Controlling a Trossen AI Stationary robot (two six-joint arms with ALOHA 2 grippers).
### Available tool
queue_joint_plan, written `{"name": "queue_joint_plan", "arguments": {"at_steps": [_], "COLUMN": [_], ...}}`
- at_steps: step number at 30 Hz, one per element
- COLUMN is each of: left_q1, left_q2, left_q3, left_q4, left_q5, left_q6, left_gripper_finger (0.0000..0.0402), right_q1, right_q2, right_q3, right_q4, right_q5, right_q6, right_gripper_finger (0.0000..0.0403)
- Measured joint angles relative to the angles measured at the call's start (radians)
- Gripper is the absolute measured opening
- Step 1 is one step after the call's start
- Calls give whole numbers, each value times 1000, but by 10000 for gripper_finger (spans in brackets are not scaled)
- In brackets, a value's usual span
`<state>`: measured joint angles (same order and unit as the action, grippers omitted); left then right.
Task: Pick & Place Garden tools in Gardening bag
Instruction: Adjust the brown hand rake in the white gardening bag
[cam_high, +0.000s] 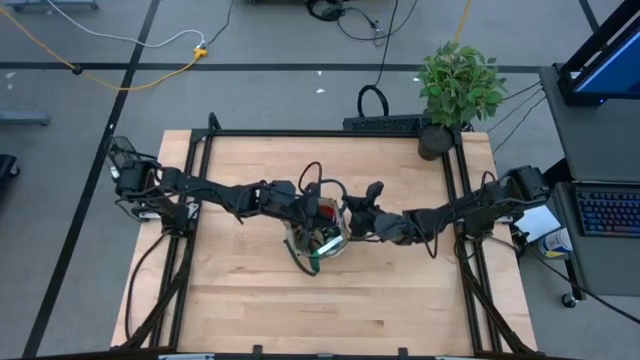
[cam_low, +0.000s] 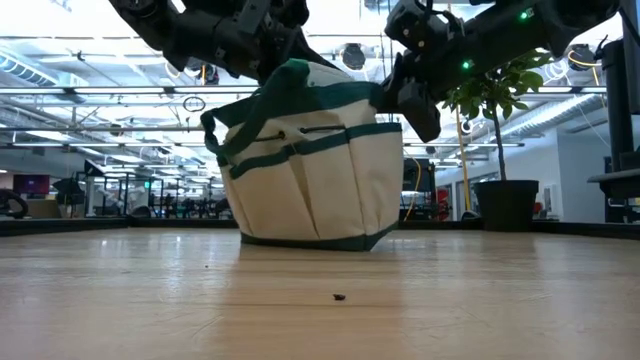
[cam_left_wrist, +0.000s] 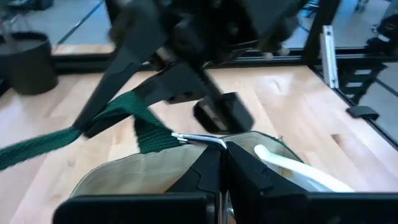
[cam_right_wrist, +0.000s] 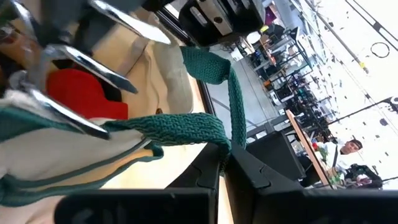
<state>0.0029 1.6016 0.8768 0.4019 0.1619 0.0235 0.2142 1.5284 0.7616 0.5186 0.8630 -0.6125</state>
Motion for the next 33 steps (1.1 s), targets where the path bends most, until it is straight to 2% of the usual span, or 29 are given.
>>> {"name": "queue_joint_plan", "arguments": {"at_steps": [4,9,14,20,24,28,33], "left_q1": [-1,0,-1,0,0,-1,10], "left_q2": [0,0,0,0,0,0,-2], "left_q3": [0,0,0,0,0,0,1], "left_q4": [21,19,19,4,-43,-108,-160], "left_q5": [42,41,25,11,-1,-83,-107], "left_q6": [34,19,19,19,11,-17,-27], "left_gripper_finger": [8,20,8,20,8,19,8], "right_q1": [-11,-11,-11,-10,-10,-4,-5], "right_q2": [0,0,-1,-1,-1,-1,-1], "right_q3": [0,0,0,0,0,0,-1], "right_q4": [-1,-1,-68,-112,-90,-32,91], "right_q5": [-1,1,9,79,79,73,-18], "right_q6": [0,3,56,109,101,78,4], "right_gripper_finger": [4,4,4,4,4,4,4]}}
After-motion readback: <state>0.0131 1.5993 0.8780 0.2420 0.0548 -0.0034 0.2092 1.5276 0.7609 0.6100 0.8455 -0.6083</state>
